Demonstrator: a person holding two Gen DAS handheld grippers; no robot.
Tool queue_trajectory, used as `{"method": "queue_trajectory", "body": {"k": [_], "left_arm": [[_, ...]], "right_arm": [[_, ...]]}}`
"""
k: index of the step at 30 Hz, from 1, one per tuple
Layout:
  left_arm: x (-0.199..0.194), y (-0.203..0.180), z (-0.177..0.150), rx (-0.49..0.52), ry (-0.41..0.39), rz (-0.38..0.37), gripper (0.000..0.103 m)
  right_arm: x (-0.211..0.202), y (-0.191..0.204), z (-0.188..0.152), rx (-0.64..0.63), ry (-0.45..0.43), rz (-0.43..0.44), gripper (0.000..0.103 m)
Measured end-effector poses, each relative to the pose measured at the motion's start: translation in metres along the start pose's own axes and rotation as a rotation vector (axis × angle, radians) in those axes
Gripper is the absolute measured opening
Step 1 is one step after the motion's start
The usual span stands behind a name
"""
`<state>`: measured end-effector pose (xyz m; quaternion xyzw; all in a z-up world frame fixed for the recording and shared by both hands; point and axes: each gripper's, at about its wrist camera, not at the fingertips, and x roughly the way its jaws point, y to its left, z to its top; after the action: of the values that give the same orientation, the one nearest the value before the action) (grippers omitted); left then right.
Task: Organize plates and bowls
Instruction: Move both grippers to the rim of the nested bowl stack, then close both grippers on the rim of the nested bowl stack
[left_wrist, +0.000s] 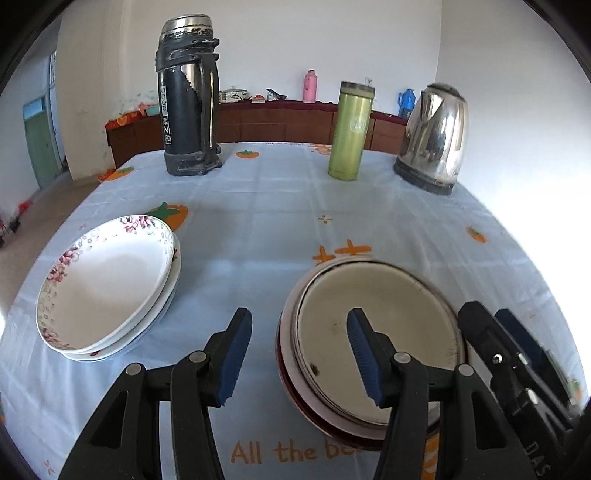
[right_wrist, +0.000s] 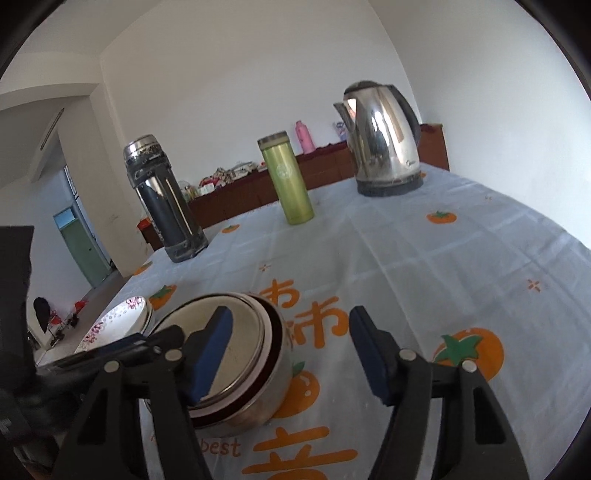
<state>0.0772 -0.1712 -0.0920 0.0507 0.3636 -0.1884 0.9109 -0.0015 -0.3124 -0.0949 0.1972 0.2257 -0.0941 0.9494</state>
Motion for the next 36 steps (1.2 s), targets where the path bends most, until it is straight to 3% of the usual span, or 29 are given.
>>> {"method": "queue_trajectory", "body": {"k": [1, 6, 11, 15, 18, 21, 26, 36], "left_arm": [[0.004, 0.0, -0.002, 0.008, 0.002, 0.02, 0.056], [0.013, 0.012, -0.008, -0.016, -0.004, 0.052, 0.056], [0.012, 0.019, -0.015, -0.046, -0.059, 0.028, 0.059], [0.014, 0.013, -0.009, -0.02, -0.065, 0.031, 0.059], [0.02, 0.013, -0.005, -0.021, -0.051, 0.016, 0.059], [0.023, 0.013, -0.005, -0.026, -0.039, -0.007, 0.056], [0.025, 0.012, -0.005, -0.052, -0.013, -0.09, 0.03], [0.01, 0.009, -0.007, -0.041, 0.035, -0.055, 0.03]], "right_arm": [[0.001, 0.002, 0.0, -0.007, 0.005, 0.001, 0.06], [0.007, 0.013, -0.001, -0.06, 0.03, -0.033, 0.057], [0.013, 0.018, -0.003, -0.092, 0.06, -0.048, 0.05], [0.025, 0.024, -0.004, -0.126, 0.115, -0.062, 0.043], [0.03, 0.017, -0.004, -0.083, 0.137, -0.028, 0.039], [0.034, 0.014, -0.004, -0.057, 0.155, -0.006, 0.038], [0.034, 0.011, -0.005, -0.008, 0.156, 0.017, 0.035], [0.026, 0.008, -0.011, 0.113, 0.199, 0.044, 0.034]]}}
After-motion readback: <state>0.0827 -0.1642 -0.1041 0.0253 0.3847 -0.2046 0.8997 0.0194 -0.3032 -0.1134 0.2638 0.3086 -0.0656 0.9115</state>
